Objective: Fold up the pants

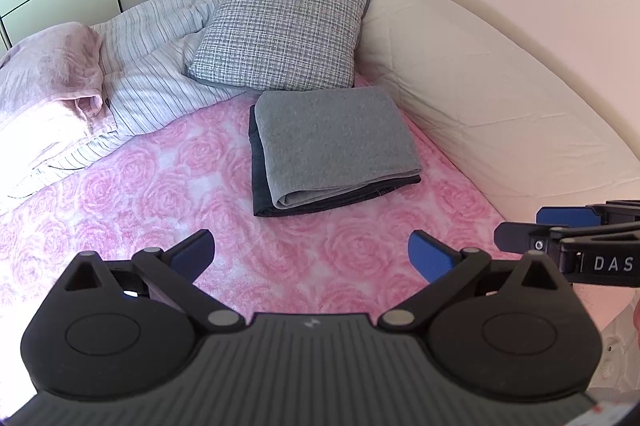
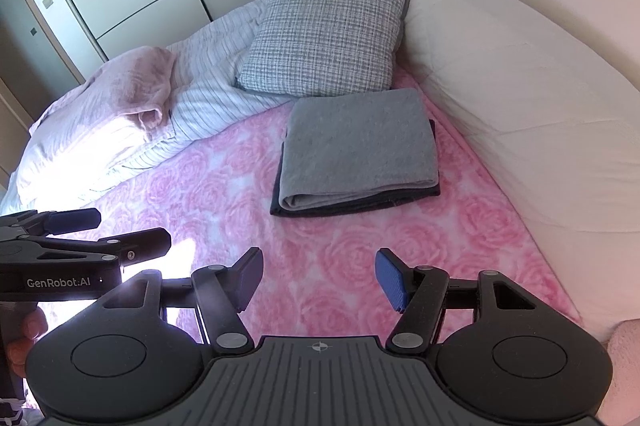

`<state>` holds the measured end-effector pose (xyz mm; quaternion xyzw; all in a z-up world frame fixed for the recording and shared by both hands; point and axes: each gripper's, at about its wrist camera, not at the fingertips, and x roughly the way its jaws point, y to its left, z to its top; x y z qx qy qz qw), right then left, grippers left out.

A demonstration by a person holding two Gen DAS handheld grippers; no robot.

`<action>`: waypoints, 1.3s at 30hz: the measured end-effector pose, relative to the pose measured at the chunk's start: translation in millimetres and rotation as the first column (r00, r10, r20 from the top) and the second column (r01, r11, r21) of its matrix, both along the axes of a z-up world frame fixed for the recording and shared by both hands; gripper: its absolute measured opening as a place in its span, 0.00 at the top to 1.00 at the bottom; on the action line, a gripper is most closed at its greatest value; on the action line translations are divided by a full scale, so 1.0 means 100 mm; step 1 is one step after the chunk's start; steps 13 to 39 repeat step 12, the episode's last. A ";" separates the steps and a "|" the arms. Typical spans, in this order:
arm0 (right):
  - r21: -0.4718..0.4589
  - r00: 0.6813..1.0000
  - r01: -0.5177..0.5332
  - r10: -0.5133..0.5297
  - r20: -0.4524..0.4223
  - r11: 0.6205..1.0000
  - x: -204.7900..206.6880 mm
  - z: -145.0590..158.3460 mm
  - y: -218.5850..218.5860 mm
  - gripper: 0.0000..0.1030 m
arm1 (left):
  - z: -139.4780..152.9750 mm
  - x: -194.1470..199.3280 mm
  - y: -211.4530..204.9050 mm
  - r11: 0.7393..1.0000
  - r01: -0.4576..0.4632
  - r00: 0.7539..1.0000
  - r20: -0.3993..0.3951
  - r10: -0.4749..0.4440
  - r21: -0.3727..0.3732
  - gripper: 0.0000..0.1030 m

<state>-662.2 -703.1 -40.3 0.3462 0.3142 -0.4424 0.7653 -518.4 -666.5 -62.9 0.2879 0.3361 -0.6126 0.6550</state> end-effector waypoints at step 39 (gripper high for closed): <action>0.026 1.000 -0.001 0.001 -0.002 1.000 -0.06 -0.07 -0.18 0.42 | -0.03 -0.07 -0.14 1.000 -0.007 1.000 0.011 0.007 0.006 0.01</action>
